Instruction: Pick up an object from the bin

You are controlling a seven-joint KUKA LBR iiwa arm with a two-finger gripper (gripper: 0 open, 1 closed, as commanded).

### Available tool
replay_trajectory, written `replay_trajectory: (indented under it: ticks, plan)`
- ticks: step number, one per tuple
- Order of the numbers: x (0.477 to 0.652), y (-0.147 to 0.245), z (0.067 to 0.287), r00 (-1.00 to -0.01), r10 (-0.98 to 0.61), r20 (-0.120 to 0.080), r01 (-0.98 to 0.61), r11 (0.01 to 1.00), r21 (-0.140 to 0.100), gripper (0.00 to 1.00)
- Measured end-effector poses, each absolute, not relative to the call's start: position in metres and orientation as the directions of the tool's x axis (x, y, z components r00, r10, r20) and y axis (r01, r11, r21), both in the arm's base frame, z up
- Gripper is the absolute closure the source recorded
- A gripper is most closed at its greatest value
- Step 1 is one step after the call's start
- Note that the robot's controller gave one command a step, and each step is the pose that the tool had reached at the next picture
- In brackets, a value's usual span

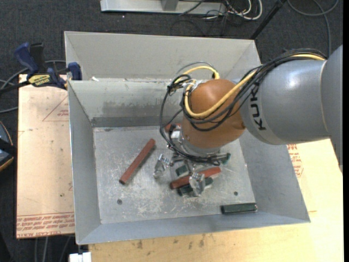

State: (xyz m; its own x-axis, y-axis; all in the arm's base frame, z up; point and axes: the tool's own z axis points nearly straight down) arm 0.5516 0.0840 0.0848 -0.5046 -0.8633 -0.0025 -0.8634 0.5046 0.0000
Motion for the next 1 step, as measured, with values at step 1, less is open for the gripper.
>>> replay_trajectory:
  ticks: [1]
  plan:
    - [0.5557, 0.0335, 0.0771, -0.347, -0.938, -0.015, -0.938, 0.347, -0.01, 1.0]
